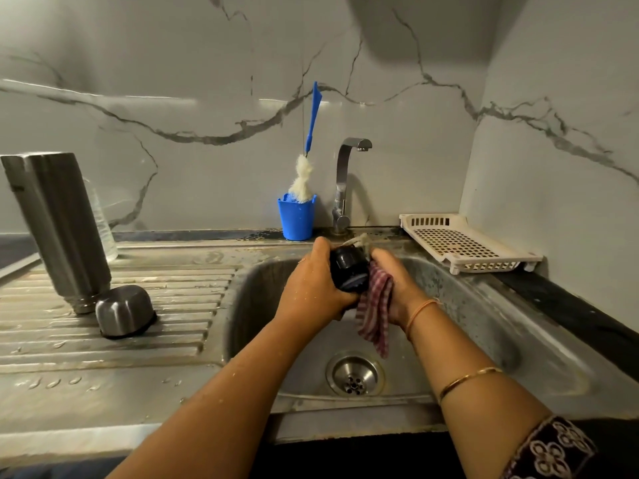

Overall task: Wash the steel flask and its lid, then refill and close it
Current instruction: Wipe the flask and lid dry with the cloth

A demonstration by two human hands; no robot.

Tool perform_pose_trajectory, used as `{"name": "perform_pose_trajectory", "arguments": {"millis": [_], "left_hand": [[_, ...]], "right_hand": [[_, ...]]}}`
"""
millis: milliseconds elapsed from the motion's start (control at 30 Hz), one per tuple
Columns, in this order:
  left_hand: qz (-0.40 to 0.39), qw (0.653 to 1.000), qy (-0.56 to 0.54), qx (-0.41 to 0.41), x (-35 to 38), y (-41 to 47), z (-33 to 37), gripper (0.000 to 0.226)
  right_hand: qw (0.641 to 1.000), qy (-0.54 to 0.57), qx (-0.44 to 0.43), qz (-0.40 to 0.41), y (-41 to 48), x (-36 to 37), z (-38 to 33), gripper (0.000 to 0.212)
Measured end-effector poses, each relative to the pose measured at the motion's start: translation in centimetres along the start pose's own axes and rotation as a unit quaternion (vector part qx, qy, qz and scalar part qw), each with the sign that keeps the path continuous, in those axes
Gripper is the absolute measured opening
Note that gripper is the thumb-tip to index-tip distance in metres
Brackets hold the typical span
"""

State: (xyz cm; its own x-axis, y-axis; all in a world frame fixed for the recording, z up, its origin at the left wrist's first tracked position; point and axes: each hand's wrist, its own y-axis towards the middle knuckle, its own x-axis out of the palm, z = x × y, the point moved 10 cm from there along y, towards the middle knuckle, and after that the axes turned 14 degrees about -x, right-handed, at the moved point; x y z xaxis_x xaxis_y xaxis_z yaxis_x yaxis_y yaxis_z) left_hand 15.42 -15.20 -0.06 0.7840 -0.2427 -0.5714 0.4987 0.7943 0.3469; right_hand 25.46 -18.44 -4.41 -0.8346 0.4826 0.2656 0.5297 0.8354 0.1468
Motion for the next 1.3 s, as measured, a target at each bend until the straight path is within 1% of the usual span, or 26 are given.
{"name": "perform_pose_trajectory", "arguments": {"millis": [33, 133, 167, 200, 267, 300, 367, 400, 433, 467, 500, 533, 567, 600, 700, 833, 900, 967, 1033, 1067, 1100, 1167, 1200, 1233, 1267, 1300], "left_hand": [[-0.004, 1.000, 0.004, 0.011, 0.2, -0.1, 0.3, 0.064], [-0.024, 0.999, -0.020, 0.022, 0.8, 0.0, 0.4, 0.088], [-0.035, 0.999, -0.033, 0.019, 1.1, 0.1, 0.2, 0.094], [-0.049, 0.997, -0.051, 0.011, 1.3, 0.3, -0.1, 0.094], [-0.100, 0.988, -0.118, -0.027, 2.1, 0.6, -1.1, 0.084], [-0.132, 0.973, -0.178, -0.068, 2.6, 0.7, -1.9, 0.075], [-0.166, 0.920, -0.307, -0.178, 3.5, 1.0, -3.8, 0.055], [-0.162, 0.900, -0.338, -0.220, 3.7, 1.0, -4.5, 0.045], [-0.152, 0.894, -0.342, -0.247, 3.9, 1.0, -5.2, 0.041], [-0.141, 0.899, -0.324, -0.260, 4.1, 1.0, -5.6, 0.042], [-0.131, 0.907, -0.298, -0.268, 4.3, 1.1, -6.1, 0.045], [-0.123, 0.914, -0.275, -0.271, 4.4, 1.1, -6.4, 0.048], [-0.112, 0.918, -0.264, -0.275, 4.3, 1.2, -6.8, 0.051], [-0.100, 0.917, -0.265, -0.281, 4.1, 1.2, -7.1, 0.053], [-0.043, 0.905, -0.300, -0.299, 2.7, 1.7, -8.0, 0.051], [0.010, 0.890, -0.311, -0.335, 1.2, 2.0, -9.8, 0.051], [0.021, 0.874, -0.344, -0.342, 0.8, 2.1, -10.3, 0.050], [0.025, 0.855, -0.385, -0.346, 0.6, 2.1, -10.5, 0.052], [0.032, 0.839, -0.427, -0.336, 0.3, 2.0, -10.3, 0.064], [0.038, 0.841, -0.432, -0.322, 0.1, 2.1, -10.3, 0.073], [0.043, 0.853, -0.421, -0.305, -0.3, 2.2, -10.2, 0.083], [0.043, 0.886, -0.372, -0.275, -0.6, 2.3, -9.8, 0.093], [0.042, 0.903, -0.343, -0.257, -0.6, 2.3, -9.4, 0.090], [0.041, 0.919, -0.311, -0.240, -0.6, 2.3, -8.9, 0.083], [0.042, 0.934, -0.275, -0.223, -0.6, 2.3, -8.5, 0.070], [0.042, 0.949, -0.239, -0.202, -0.6, 2.2, -7.9, 0.057]], "right_hand": [[0.999, 0.035, 0.019, -0.021, -0.2, 0.3, 0.4, 0.033], [0.996, 0.049, 0.058, -0.036, -0.6, 0.4, 1.5, 0.040], [0.996, 0.052, 0.065, -0.033, -0.5, 0.3, 1.7, 0.042], [0.995, 0.056, 0.074, -0.018, -0.2, 0.0, 2.0, 0.044], [0.993, 0.055, 0.095, 0.037, 0.3, -1.2, 3.0, 0.044], [0.991, 0.050, 0.098, 0.069, 0.4, -2.0, 3.3, 0.044], [0.987, 0.066, 0.097, 0.112, 0.3, -2.6, 3.3, 0.045], [0.987, 0.062, 0.092, 0.115, 0.5, -2.3, 3.3, 0.046], [0.989, 0.030, 0.079, 0.118, 0.6, -2.1, 3.3, 0.046], [0.991, -0.027, 0.053, 0.117, 0.7, -1.7, 2.9, 0.046], [0.987, -0.109, 0.014, 0.116, 0.7, -1.3, 2.1, 0.045], [0.972, -0.207, -0.031, 0.104, 0.6, -0.4, 1.0, 0.044], [0.953, -0.281, -0.074, 0.086, 0.1, 0.9, -0.2, 0.042], [0.942, -0.312, -0.103, 0.064, -0.2, 2.2, -0.7, 0.040], [0.936, -0.321, -0.142, 0.023, -1.1, 4.4, -1.4, 0.037], [0.929, -0.343, -0.136, -0.013, -1.5, 5.3, -1.3, 0.035], [0.930, -0.339, -0.138, -0.025, -1.6, 5.6, -1.2, 0.034], [0.945, -0.300, -0.131, -0.023, -1.4, 5.0, -1.2, 0.032], [0.971, -0.212, -0.111, 0.003, -1.3, 3.8, -1.3, 0.028], [0.979, -0.168, -0.112, 0.033, -1.2, 2.9, -1.6, 0.026], [0.979, -0.143, -0.123, 0.072, -1.1, 1.7, -2.1, 0.026], [0.964, -0.157, -0.159, 0.143, -0.8, -0.5, -3.2, 0.024], [0.954, -0.177, -0.183, 0.158, -0.8, -1.0, -3.8, 0.023], [0.944, -0.202, -0.213, 0.151, -0.9, -0.8, -4.4, 0.021], [0.934, -0.230, -0.243, 0.123, -1.0, -0.1, -4.9, 0.021], [0.925, -0.258, -0.269, 0.077, -1.2, 1.1, -5.2, 0.021]]}}
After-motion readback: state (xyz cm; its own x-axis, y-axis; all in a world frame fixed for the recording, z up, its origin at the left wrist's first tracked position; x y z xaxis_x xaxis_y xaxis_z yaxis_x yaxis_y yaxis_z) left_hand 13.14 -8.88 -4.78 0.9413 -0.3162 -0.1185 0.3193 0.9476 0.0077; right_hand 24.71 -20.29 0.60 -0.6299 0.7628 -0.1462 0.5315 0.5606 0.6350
